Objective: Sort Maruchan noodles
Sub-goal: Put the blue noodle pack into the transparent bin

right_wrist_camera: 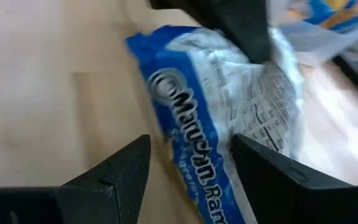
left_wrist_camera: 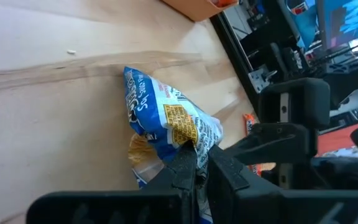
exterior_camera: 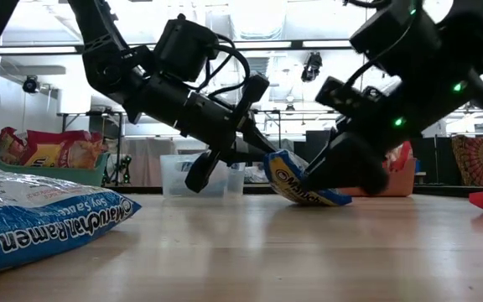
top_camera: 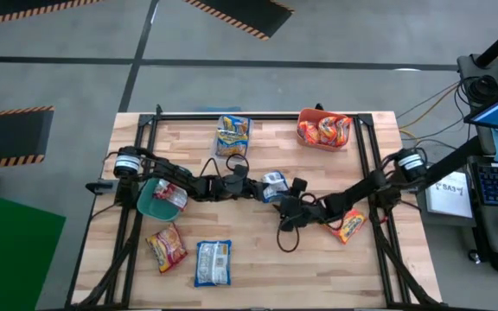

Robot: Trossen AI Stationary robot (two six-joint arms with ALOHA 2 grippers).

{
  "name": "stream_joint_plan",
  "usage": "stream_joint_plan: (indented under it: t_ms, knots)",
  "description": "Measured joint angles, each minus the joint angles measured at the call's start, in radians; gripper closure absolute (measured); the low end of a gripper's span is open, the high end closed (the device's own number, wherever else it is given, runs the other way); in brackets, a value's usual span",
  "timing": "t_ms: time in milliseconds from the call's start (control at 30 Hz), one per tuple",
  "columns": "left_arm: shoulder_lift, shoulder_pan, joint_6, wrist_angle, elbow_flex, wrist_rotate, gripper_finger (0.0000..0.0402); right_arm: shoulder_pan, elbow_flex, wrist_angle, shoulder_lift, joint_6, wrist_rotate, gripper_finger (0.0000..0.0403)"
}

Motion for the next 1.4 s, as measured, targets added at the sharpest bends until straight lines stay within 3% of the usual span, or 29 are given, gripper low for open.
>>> stream_joint_plan:
  t_ms: [233,433,567,900,1400]
  knots:
    - [0.000,0.000,-0.020,0.002,0.000,-0.001,0.0398,-0.002,0.050,0.000,0.068,0.005,0.175,0.0183]
    - [0.000,-0.002,-0.021,0.001,0.000,0.006,0.0398,-0.002,0.073,-0.001,0.072,-0.020,0.236,0.0185]
    - [0.000,-0.002,-0.022,0.002,0.000,0.009,0.0397,-0.002,0.079,0.002,0.060,-0.047,0.235,0.0217]
    - [0.000,-0.002,-0.001,0.005,0.000,0.011,0.0380,-0.002,0.079,0.000,0.057,-0.065,0.193,0.0381]
    - [-0.084,0.008,0.180,-0.024,0.000,0.075,0.0378,-0.011,0.079,-0.028,-0.036,-0.053,0.096,0.0389]
